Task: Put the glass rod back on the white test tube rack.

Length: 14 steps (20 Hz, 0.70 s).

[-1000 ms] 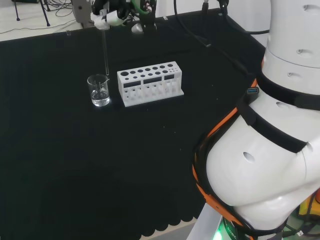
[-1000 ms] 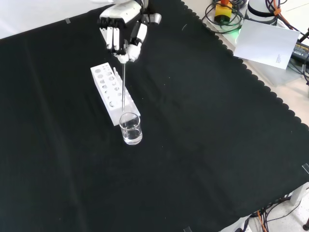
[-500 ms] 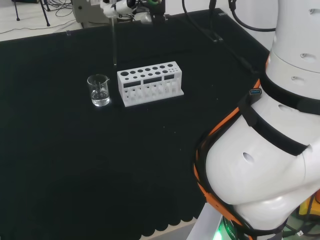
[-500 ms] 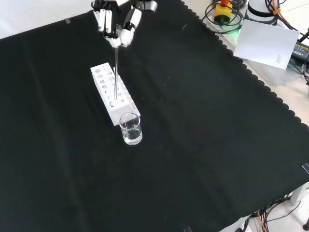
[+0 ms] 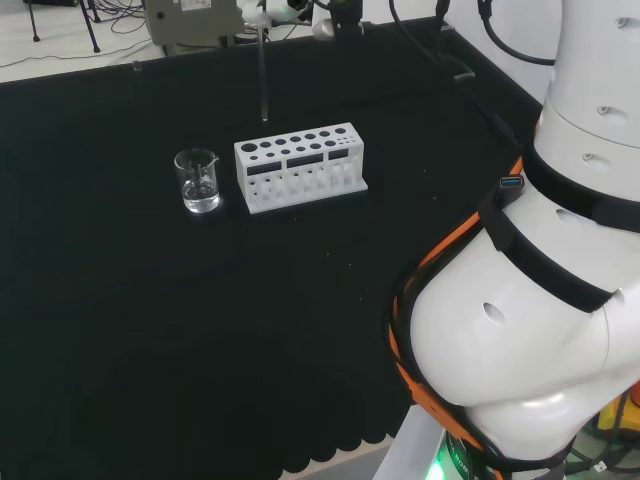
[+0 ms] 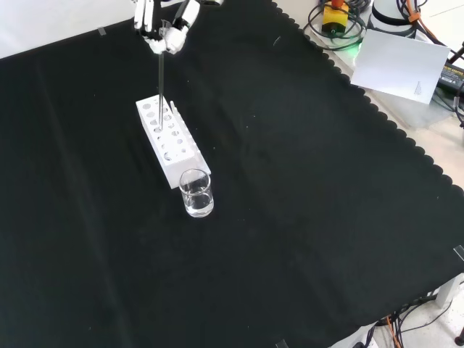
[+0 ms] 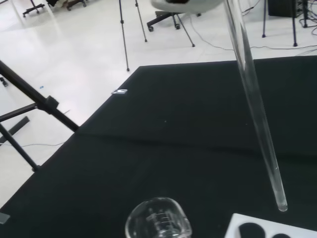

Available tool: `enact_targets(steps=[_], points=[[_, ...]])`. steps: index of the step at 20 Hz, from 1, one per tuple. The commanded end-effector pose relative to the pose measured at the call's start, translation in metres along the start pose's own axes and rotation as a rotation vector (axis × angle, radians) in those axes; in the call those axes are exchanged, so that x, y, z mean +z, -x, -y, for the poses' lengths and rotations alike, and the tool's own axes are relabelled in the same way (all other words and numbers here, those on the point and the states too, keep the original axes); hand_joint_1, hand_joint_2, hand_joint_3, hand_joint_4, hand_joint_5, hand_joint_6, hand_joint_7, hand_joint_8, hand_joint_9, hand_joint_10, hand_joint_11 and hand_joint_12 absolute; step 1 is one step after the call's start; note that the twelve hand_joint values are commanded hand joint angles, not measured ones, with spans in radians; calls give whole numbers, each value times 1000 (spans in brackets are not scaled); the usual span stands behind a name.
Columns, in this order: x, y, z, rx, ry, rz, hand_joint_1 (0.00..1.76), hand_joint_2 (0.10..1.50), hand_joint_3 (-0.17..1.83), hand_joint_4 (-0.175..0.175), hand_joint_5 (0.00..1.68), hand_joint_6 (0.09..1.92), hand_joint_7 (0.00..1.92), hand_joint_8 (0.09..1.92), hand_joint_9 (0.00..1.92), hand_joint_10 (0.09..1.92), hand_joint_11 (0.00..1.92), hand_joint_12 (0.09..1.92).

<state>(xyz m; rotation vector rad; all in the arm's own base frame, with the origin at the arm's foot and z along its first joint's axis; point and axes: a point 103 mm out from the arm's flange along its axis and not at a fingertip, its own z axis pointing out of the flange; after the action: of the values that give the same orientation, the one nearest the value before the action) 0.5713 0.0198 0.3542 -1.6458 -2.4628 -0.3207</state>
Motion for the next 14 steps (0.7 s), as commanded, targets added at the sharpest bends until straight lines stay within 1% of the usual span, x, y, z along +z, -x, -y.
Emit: enact_targets(steps=[1,14], points=[[-10,19,8,35,14,12,1280,1110,1,-175,1132,455,938,1390,1575,1086,1627,892],[-31,53,28,99,50,27,1280,1110,1,-175,1134,453,938,1391,1573,1087,1626,892]])
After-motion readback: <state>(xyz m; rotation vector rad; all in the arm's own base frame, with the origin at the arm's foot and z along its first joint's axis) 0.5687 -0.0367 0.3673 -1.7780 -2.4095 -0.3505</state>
